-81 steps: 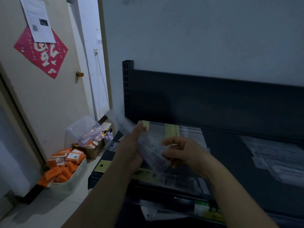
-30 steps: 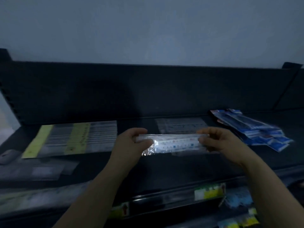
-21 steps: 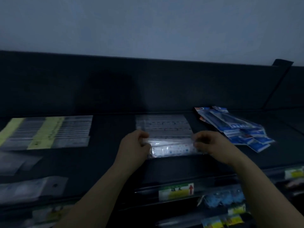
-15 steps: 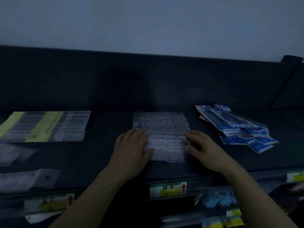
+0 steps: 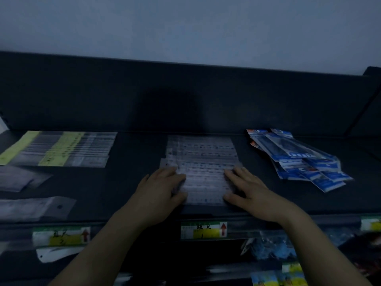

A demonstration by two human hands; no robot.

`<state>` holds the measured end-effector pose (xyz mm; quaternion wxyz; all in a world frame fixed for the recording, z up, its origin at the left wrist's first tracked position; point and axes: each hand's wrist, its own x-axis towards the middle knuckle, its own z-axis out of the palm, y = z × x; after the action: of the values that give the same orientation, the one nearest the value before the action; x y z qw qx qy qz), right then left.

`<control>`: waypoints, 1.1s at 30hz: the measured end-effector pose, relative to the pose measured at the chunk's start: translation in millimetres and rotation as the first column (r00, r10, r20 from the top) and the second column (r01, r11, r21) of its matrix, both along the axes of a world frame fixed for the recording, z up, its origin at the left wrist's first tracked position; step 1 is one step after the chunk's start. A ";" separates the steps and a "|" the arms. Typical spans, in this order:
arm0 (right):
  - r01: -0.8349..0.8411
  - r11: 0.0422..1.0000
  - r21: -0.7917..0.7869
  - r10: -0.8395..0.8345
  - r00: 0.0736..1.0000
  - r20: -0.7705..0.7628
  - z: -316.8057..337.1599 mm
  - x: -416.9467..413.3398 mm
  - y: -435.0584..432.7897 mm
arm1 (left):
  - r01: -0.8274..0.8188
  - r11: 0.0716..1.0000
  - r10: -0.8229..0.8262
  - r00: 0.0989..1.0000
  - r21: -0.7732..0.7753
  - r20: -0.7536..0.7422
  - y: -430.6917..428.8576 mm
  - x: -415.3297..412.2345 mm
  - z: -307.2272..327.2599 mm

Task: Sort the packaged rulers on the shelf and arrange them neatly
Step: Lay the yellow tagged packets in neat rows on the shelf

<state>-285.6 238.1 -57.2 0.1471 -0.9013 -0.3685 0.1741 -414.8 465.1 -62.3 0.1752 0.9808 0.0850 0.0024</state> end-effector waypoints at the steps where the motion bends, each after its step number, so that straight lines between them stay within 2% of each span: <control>1: 0.000 1.000 -0.009 0.000 1.000 -0.006 -0.1 -0.3 0.0 | 0.006 1.000 -0.006 1.000 -0.009 -0.013 -0.1 -0.1 -0.1; 4: 0.051 0.994 0.100 -0.051 0.999 -0.006 2.7 -1.1 2.5 | -0.016 0.998 0.019 0.999 -0.065 0.049 1.9 0.4 -1.3; 9: 0.032 0.970 0.242 -0.061 0.992 0.112 9.6 -7.7 25.2 | -0.102 0.983 0.134 0.966 -0.149 0.222 10.1 -5.6 6.0; 12: 0.000 0.953 0.302 -0.063 0.978 0.197 16.0 -15.1 50.1 | -0.164 0.976 0.199 0.937 -0.140 0.288 21.6 -13.4 11.5; 15: -0.053 0.955 0.291 -0.020 0.970 0.241 20.8 -26.7 79.7 | -0.236 0.967 0.253 0.905 -0.092 0.342 38.9 -27.0 16.1; 19: -0.157 0.941 0.300 0.068 0.955 0.287 23.6 -45.7 123.9 | -0.311 0.948 0.314 0.888 -0.064 0.337 67.3 -50.3 21.1; 24: -0.265 0.925 0.271 0.178 0.935 0.306 27.9 -76.5 191.8 | -0.399 0.912 0.406 0.835 -0.099 0.372 122.6 -96.9 25.0; 29: -0.358 0.884 0.301 0.276 0.919 0.283 33.1 -118.2 264.7 | -0.536 0.828 0.551 0.729 -0.162 0.406 187.4 -154.2 26.9; 33: -0.376 0.879 0.295 0.324 0.922 0.211 32.9 -153.4 321.4 | -0.611 0.783 0.602 0.694 -0.121 0.395 237.0 -192.1 25.1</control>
<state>-438.9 559.4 -24.3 0.2325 -0.7930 -0.5596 0.0629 -606.8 702.1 -37.2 0.1684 0.8758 0.3645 0.2679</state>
